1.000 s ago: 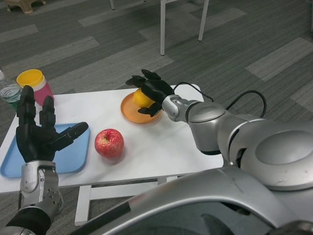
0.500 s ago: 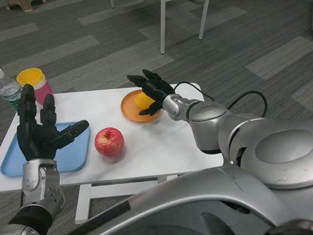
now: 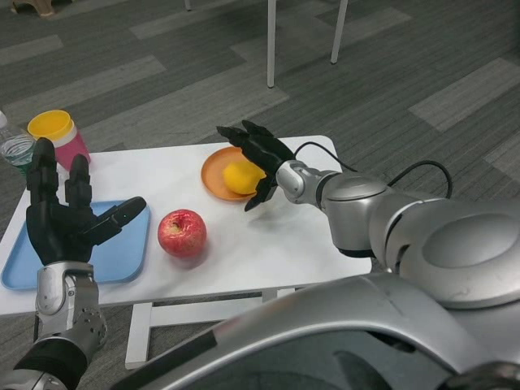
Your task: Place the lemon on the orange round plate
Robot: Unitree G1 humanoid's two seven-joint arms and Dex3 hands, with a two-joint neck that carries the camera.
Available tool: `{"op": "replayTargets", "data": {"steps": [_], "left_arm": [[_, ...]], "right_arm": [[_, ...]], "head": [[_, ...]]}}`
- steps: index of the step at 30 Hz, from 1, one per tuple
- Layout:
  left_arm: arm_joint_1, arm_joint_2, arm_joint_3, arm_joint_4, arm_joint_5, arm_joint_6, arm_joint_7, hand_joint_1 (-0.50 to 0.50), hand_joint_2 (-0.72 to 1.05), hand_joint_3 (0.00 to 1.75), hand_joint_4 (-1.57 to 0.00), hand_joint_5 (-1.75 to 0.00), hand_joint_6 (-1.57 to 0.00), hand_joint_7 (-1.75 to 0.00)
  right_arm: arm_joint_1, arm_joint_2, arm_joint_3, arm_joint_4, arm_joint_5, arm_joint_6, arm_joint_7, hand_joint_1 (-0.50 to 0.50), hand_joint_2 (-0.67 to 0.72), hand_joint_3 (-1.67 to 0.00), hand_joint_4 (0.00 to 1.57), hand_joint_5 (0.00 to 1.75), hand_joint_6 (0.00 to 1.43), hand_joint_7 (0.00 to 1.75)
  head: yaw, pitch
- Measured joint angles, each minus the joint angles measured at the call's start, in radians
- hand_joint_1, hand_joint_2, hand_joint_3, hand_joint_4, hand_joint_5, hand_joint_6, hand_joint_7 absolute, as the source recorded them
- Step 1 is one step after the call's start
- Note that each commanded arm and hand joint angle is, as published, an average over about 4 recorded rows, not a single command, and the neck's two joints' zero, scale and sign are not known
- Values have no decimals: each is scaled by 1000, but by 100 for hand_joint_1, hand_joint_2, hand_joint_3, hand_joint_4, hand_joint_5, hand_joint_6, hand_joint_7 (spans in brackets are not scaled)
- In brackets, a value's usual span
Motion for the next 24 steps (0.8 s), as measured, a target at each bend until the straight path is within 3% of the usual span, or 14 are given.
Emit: {"op": "replayTargets", "data": {"steps": [10, 20, 24], "left_arm": [[0, 0, 8, 23, -2, 0, 0, 50, 25, 9, 0, -31, 0, -14], [-10, 10, 18, 39, -25, 0, 0, 50, 25, 9, 0, -31, 0, -14], [-16, 16, 29, 40, -26, -1, 0, 50, 25, 9, 0, -31, 0, -14]], "right_arm": [[73, -31, -202, -64, -5, -16, 5, -38, 27, -32, 0, 0, 0, 0], [149, -38, -428, -123, -6, -46, 10, -33, 22, -32, 0, 0, 0, 0], [217, -52, -538, -197, -6, -91, 25, -30, 22, -32, 0, 0, 0, 0]], "head": [[10, 12], [46, 21], [62, 30]]}}
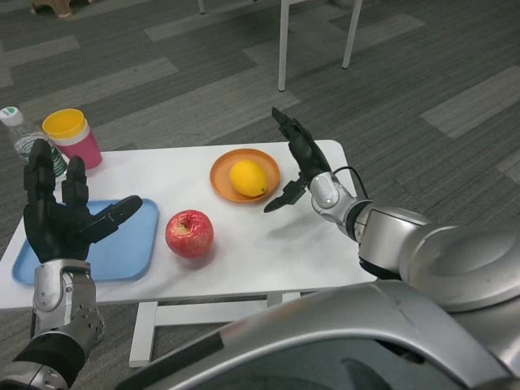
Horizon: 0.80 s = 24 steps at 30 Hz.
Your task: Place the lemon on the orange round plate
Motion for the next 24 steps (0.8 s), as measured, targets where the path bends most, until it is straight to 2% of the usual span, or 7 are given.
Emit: {"op": "replayTargets", "data": {"steps": [7, 16, 20, 24], "left_arm": [[1, 0, 13, -4, 0, -2, 0, 50, 25, 9, 0, -31, 0, -14], [6, 1, 17, -6, 1, -2, 0, 50, 25, 9, 0, -31, 0, -14], [7, 3, 18, -7, 1, -2, 0, 50, 25, 9, 0, -31, 0, -14], [7, 3, 19, -7, 1, -2, 0, 50, 25, 9, 0, -31, 0, -14]], "right_arm": [[130, -7, -192, -120, 2, -98, 47, -29, 22, -32, 0, 0, 0, 0], [236, -17, -326, -240, 23, -234, 102, -29, 22, -32, 0, 0, 0, 0], [276, -20, -373, -297, 29, -253, 116, -27, 22, -32, 0, 0, 0, 0], [324, -21, -388, -354, 50, -270, 132, -29, 19, -32, 0, 0, 0, 0]], "head": [[4, 14], [-14, 32], [-11, 33], [-5, 36]]}}
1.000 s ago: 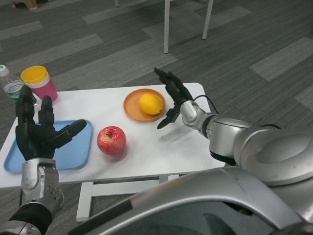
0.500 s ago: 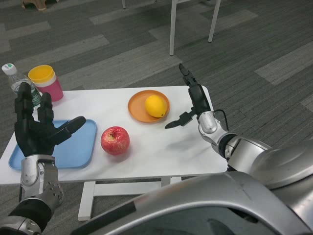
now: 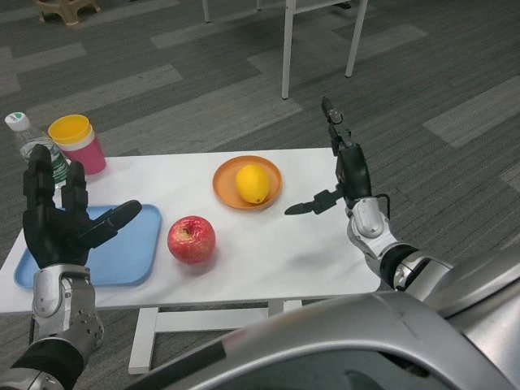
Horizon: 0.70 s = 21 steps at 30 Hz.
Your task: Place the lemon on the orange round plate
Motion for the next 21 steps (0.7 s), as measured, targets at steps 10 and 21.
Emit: {"op": "replayTargets", "data": {"steps": [10, 21], "left_arm": [[3, 0, 13, -4, 1, 0, 0, 50, 25, 9, 0, -31, 0, -14], [10, 0, 20, -15, 2, 0, 0, 50, 25, 9, 0, -31, 0, -14]], "right_arm": [[64, 2, -38, -115, 8, -49, -3, -29, 15, -32, 0, 0, 0, 0], [70, 4, -31, -149, 4, -64, -25, -29, 15, -32, 0, 0, 0, 0]], "head": [[-4, 6], [4, 13]]}}
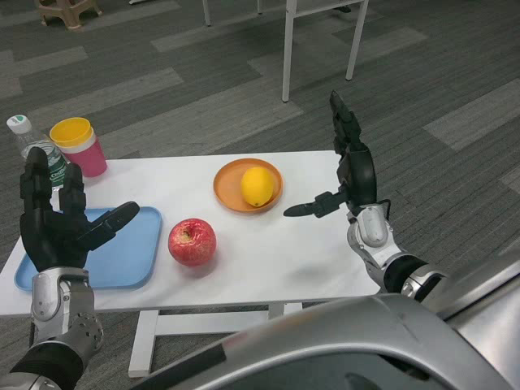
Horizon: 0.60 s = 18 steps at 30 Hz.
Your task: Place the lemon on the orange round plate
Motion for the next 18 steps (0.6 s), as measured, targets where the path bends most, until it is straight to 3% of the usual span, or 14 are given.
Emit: {"op": "replayTargets", "data": {"steps": [4, 7, 12, 18], "left_arm": [[3, 0, 4, -2, 1, 0, 0, 50, 25, 9, 0, -31, 0, -14], [3, 0, 5, -3, 1, 0, 0, 50, 25, 9, 0, -31, 0, -14], [3, 0, 7, -4, 1, 0, 0, 50, 25, 9, 0, -31, 0, -14], [3, 0, 7, -7, 1, 0, 0, 50, 25, 9, 0, -31, 0, -14]], "right_arm": [[0, 0, 4, -3, -1, 0, -12, -27, 19, -28, 0, 0, 0, 0], [0, 0, 9, -7, -2, 0, -18, -31, 28, -20, 0, 0, 0, 0], [0, 0, 18, -7, -4, -3, -34, -45, 66, 0, 0, 0, 0, 0], [0, 0, 39, -8, -4, -4, -76, -46, 72, 0, 0, 0, 0, 0]], "head": [[-1, 1], [-1, 1], [-4, -3], [-4, -2]]}}
